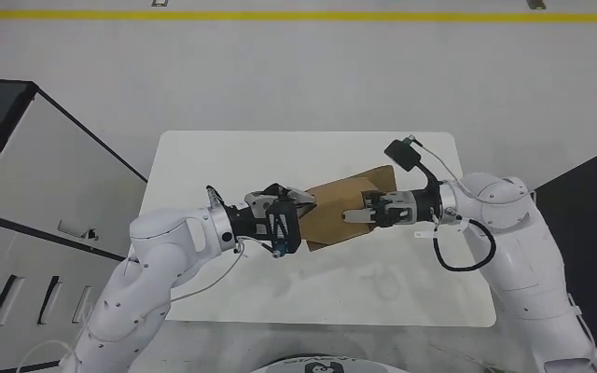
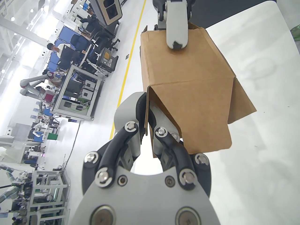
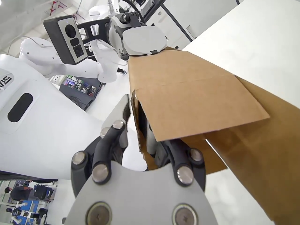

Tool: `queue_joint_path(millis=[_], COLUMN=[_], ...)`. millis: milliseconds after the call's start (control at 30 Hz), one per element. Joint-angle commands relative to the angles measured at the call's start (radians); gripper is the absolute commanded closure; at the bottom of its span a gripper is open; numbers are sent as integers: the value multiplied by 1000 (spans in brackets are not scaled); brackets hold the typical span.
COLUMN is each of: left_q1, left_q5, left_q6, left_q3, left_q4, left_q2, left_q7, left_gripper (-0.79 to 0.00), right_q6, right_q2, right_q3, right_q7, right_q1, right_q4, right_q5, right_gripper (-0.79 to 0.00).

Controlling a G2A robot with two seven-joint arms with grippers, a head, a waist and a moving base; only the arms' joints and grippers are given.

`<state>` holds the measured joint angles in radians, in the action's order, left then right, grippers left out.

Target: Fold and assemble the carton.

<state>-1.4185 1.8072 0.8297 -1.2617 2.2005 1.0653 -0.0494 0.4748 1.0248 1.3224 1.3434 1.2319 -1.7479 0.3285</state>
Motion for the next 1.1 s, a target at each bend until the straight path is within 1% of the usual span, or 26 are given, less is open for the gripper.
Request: queue_joint_path(millis=[0, 33, 100, 200, 233, 333, 400, 467, 533, 600, 633, 867, 933, 1067], left_q1=[0, 1, 2, -2, -5, -25, -51, -84, -109, -131, -138, -138, -146, -174], left_q5=[-7, -15, -24, -53, -60, -76, -96, -136, -189, -227, -222, -222, -234, -345], left_q6=[-3, -12, -28, -96, -126, -155, -170, -172, -188, -185, -173, -173, -186, -195], left_q3=[1, 2, 2, -14, -27, -66, -100, -132, -165, -185, -193, -193, -193, -209], left_q4=[-1, -1, -2, 2, 5, 23, 36, 49, 68, 80, 88, 88, 73, 41], left_q2=[0, 0, 0, 3, 3, 0, -2, -5, -5, -6, -8, -8, -7, -6], left_q7=[-5, -6, -7, 8, 12, 25, 33, 38, 45, 40, 17, 17, 15, 65], left_gripper=[-763, -785, -785, -785, -785, -785, -785, -785, -785, -785, -785, -785, -785, -785], right_q6=[-1, -3, -14, -36, -46, -69, -76, -75, -94, -118, -122, -127, -179, -254], right_q2=[-1, -2, -2, -3, -3, -3, -3, -3, 0, 5, 6, 6, 16, 34], right_q3=[-1, -2, -6, -2, 1, 16, 29, 41, 43, 38, 38, 36, 12, -28], right_q7=[-1, -2, -1, 7, 9, 25, 41, 66, 86, 108, 107, 100, 85, 164], right_q1=[2, 3, 9, 10, 11, 12, 14, 14, 19, 18, 17, 20, 45, 39], right_q4=[6, 10, 27, 70, 86, 130, 159, 183, 209, 237, 244, 241, 232, 274], right_q5=[10, 21, 80, 167, 206, 320, 404, 477, 575, 662, 675, 681, 801, 990], right_gripper=[0, 0, 0, 0, 0, 0, 0, 0, 0, 0, 0, 0, 0, 0])
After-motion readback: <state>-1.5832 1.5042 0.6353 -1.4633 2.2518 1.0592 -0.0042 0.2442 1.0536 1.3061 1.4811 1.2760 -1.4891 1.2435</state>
